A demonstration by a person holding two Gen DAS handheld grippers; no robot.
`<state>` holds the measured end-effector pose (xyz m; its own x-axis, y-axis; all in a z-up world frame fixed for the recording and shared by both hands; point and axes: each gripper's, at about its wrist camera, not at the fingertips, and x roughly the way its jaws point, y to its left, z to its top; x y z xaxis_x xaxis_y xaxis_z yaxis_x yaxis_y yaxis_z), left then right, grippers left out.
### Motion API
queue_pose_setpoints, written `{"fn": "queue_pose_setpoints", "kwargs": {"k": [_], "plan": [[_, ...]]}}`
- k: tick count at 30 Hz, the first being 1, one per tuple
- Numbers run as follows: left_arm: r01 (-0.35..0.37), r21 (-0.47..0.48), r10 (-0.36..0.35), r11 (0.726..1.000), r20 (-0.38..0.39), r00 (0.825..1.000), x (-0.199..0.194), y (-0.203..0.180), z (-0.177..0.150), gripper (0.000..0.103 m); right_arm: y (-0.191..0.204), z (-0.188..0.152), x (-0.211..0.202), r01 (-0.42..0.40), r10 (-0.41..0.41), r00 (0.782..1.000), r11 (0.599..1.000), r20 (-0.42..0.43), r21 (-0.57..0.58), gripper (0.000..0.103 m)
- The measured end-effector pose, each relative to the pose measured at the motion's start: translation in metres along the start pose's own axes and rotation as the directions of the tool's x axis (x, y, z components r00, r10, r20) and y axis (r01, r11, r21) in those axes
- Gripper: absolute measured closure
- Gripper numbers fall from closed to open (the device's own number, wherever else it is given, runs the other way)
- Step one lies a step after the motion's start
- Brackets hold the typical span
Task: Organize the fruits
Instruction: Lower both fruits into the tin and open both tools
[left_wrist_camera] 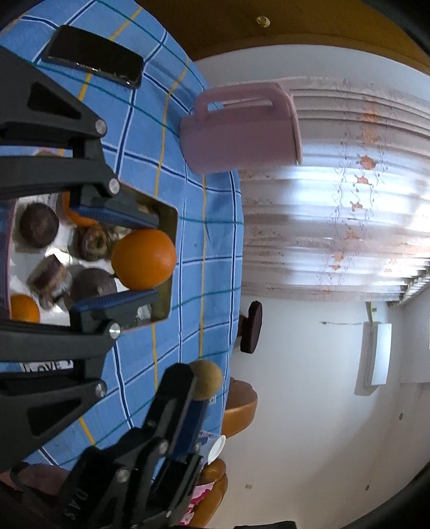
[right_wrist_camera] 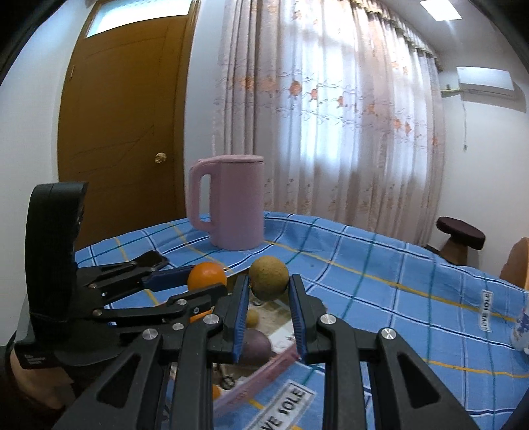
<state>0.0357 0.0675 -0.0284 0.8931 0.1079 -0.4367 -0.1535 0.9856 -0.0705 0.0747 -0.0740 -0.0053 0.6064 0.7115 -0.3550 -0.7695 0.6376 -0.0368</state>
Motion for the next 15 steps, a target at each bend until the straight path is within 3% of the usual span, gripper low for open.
{"fn": "queue_pose_setpoints", "kwargs": {"k": [15], "plan": [[-0.027,-0.043,0.026,0.999,-0.033,0.999,0.002,0.029,-0.014,0.065,0.032,-0.017,0.040,-0.060,0.059,0.995,0.998,-0.085,-0.017,0.077]]}}
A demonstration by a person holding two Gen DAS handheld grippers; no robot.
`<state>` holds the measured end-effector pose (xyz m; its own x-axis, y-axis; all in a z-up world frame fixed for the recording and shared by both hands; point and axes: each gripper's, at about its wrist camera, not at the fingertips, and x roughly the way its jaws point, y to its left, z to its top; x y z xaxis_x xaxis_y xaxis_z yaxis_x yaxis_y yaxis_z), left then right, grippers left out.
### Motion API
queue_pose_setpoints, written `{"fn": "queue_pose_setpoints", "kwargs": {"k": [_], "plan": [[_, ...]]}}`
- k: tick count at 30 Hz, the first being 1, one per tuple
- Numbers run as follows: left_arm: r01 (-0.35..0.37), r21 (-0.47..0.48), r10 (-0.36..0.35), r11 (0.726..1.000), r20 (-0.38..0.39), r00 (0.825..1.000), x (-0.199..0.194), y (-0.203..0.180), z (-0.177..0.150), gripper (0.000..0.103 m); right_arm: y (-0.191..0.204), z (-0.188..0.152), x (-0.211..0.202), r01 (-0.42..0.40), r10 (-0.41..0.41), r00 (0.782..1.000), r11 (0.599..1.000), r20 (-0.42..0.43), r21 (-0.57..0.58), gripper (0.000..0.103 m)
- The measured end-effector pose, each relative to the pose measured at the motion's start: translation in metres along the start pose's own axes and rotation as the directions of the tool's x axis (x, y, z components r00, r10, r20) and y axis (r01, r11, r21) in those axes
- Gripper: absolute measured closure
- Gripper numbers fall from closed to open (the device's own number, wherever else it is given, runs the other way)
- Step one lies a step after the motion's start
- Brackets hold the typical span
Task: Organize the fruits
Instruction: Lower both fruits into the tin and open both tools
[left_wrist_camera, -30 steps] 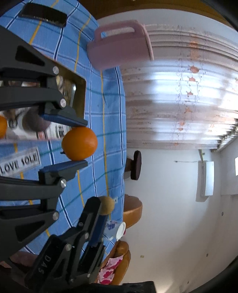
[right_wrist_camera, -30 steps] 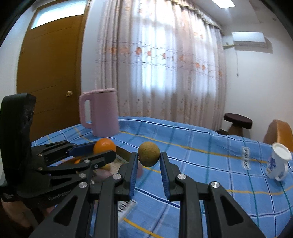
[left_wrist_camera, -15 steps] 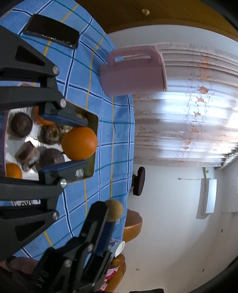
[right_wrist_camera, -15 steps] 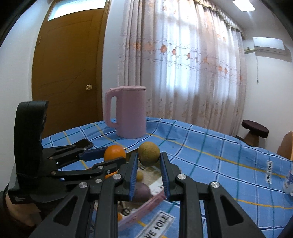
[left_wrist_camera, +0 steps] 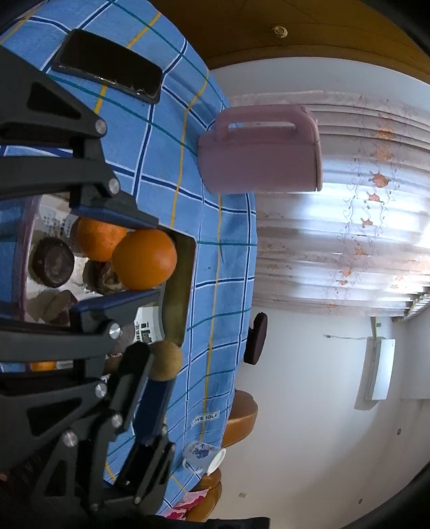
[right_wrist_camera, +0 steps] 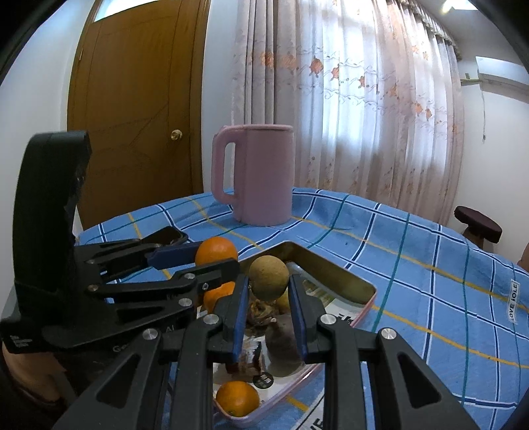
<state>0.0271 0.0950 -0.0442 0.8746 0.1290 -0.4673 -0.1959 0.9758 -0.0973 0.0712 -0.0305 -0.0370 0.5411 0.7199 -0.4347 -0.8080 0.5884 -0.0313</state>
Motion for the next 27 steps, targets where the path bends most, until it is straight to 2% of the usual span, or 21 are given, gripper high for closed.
{"fn": "queue_pose_setpoints", "kwargs": {"k": [15,21,27], "plan": [[-0.005,-0.010,0.005,1.000,-0.041,0.999,0.007,0.010,-0.012,0.065,0.004,-0.009,0.018,-0.027,0.027,0.998,1.000,-0.051,0.000,0.077],[-0.002,-0.005,0.001,1.000,-0.100,0.995,0.019,0.010,-0.021,0.064,0.002,-0.016,0.026,-0.042,0.043,0.993,0.999,-0.110,0.014,0.077],[0.004,0.003,-0.003,1.000,-0.102,0.995,0.016,0.008,-0.022,0.063,-0.001,-0.021,0.031,-0.070,0.076,0.986,0.996,-0.148,0.047,0.075]]}}
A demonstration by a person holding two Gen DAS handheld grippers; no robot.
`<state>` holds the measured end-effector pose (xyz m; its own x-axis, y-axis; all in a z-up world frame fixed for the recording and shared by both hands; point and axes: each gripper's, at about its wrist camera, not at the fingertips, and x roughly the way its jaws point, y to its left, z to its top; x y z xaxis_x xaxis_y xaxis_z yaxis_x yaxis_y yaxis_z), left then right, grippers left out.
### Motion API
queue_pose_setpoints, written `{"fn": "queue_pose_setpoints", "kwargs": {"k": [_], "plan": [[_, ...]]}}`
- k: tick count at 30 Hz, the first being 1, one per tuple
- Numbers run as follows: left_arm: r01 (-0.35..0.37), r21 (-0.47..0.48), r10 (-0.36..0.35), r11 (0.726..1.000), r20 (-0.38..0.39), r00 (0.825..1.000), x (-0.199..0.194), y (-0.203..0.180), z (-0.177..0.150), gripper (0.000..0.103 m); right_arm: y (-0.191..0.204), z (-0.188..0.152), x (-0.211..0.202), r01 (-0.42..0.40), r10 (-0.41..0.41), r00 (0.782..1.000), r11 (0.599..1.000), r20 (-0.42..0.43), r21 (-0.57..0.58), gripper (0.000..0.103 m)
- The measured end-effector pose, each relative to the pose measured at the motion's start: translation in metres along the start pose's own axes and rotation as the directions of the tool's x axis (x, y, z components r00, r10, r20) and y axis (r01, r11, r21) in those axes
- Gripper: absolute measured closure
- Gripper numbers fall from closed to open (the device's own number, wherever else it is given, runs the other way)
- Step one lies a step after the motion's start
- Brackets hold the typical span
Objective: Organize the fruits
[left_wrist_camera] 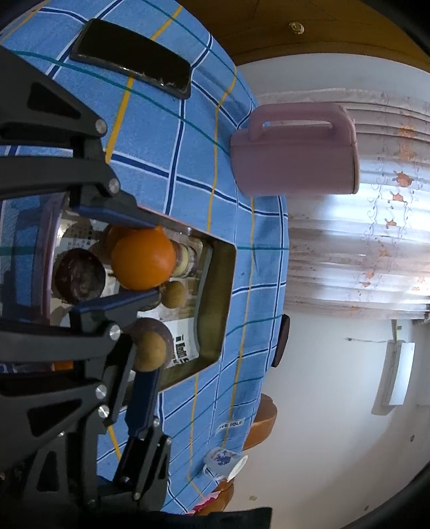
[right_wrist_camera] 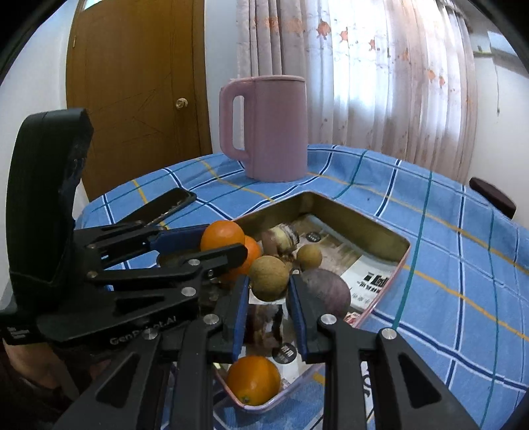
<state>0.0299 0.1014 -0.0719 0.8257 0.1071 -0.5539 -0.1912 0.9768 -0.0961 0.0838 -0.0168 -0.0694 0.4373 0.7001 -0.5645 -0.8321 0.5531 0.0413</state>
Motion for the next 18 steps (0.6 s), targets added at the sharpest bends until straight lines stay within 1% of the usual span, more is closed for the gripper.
{"fn": "queue_pose_setpoints", "kwargs": {"k": [2,4,6,7,8,9,11,14,16,18], "plan": [[-0.008,0.000,0.008,1.000,0.008,1.000,-0.004,-0.001,0.000,0.056,-0.003,-0.001,-0.003,0.003,-0.003,1.000,1.000,0.012,0.017,0.070],[-0.026,-0.002,0.027,1.000,0.022,0.999,-0.009,0.001,0.001,0.041,-0.005,-0.003,-0.007,-0.007,0.006,1.000,0.999,0.014,0.035,0.062],[-0.023,-0.016,0.023,1.000,0.037,0.999,-0.015,0.003,0.002,0.034,-0.008,-0.003,-0.013,0.008,-0.010,0.999,0.999,0.031,0.049,0.047],[-0.020,-0.022,0.021,1.000,0.045,0.999,-0.018,0.004,0.003,0.029,-0.009,-0.003,-0.017,0.014,-0.017,0.999,0.998,0.042,0.054,0.044],[-0.020,-0.023,0.021,1.000,0.054,0.998,-0.021,0.003,0.003,0.028,-0.009,-0.003,-0.021,0.018,-0.021,0.998,0.998,0.054,0.056,0.042],[-0.020,-0.018,0.021,1.000,0.064,0.998,-0.025,0.002,0.004,0.026,-0.010,-0.003,-0.024,0.026,-0.029,0.998,0.998,0.062,0.058,0.042],[-0.012,-0.010,0.013,1.000,0.076,0.997,-0.029,-0.002,0.006,0.026,-0.011,-0.002,-0.030,0.046,-0.051,0.996,0.997,0.070,0.060,0.042],[0.000,-0.002,0.000,1.000,0.089,0.996,-0.035,-0.007,0.008,0.024,-0.011,-0.003,-0.041,0.096,-0.101,0.992,0.994,0.078,0.058,0.042],[-0.004,0.004,0.004,1.000,0.097,0.995,-0.039,-0.010,0.008,0.017,-0.013,-0.003,-0.049,0.121,-0.126,0.988,0.991,0.087,0.059,0.042],[-0.006,0.006,0.005,1.000,0.106,0.994,-0.041,-0.012,0.008,0.014,-0.015,-0.004,-0.056,0.155,-0.160,0.983,0.986,0.093,0.059,0.039]]}}
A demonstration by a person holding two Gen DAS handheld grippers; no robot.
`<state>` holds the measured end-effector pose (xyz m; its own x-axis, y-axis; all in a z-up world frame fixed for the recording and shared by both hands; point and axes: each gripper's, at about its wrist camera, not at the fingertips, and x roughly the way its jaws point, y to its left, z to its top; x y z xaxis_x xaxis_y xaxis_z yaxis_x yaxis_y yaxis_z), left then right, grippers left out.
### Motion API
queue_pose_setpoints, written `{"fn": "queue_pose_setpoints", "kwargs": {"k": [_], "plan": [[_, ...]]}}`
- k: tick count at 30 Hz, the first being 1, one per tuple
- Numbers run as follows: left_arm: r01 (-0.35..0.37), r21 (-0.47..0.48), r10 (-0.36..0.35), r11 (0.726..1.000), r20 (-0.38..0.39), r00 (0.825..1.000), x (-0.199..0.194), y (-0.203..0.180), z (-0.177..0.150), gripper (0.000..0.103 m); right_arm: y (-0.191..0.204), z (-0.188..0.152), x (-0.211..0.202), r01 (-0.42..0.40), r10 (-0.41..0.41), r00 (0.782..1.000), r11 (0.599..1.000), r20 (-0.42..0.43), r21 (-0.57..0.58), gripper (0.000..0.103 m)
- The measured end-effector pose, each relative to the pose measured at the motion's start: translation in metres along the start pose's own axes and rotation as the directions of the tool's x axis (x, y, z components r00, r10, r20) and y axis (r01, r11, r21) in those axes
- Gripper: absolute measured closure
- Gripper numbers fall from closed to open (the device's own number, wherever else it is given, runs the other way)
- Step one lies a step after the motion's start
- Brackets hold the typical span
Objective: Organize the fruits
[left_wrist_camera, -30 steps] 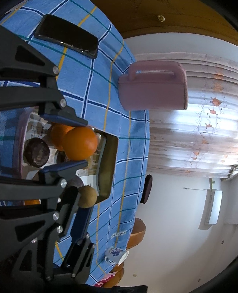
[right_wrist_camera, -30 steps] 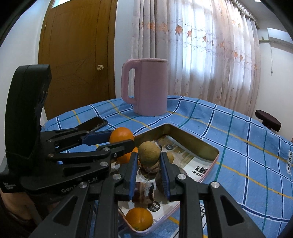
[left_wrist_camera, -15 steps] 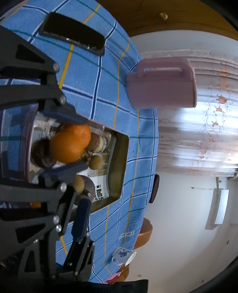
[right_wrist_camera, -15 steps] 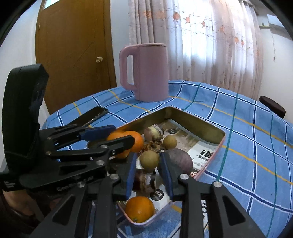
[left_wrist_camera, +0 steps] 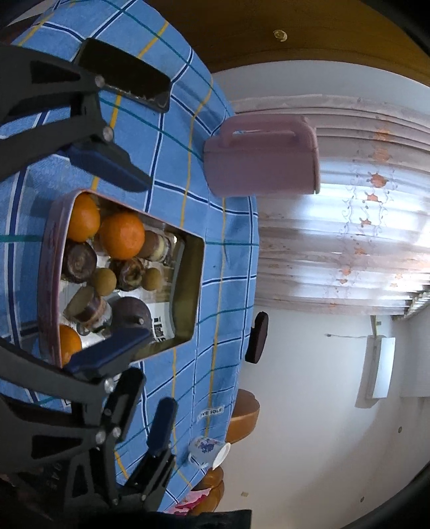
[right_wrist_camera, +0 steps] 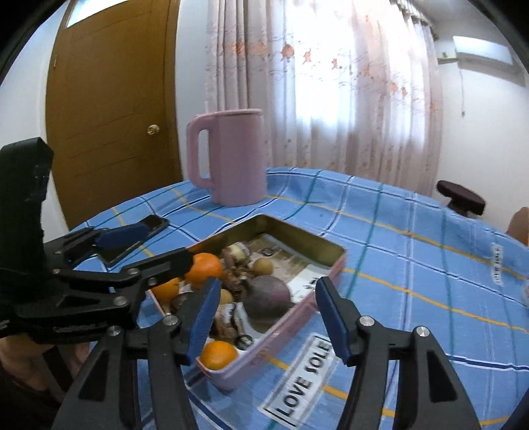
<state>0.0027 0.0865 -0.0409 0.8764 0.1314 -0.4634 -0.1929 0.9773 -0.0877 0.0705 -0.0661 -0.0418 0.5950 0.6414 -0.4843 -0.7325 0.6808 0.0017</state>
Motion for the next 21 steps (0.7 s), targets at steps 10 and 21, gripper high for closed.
{"fn": "queue_pose_setpoints", "kwargs": {"k": [10,21], "plan": [[0.017,0.010,-0.017,1.000,0.016,1.000,-0.010,-0.013,0.002,0.010,-0.017,-0.004,-0.031,0.073,-0.074,0.997,0.997,0.035,0.041,0.034],[0.018,0.025,-0.019,1.000,0.022,1.000,-0.013,-0.022,0.003,0.005,-0.032,-0.007,-0.046,0.105,-0.109,0.993,0.991,0.053,0.080,0.033]]}}
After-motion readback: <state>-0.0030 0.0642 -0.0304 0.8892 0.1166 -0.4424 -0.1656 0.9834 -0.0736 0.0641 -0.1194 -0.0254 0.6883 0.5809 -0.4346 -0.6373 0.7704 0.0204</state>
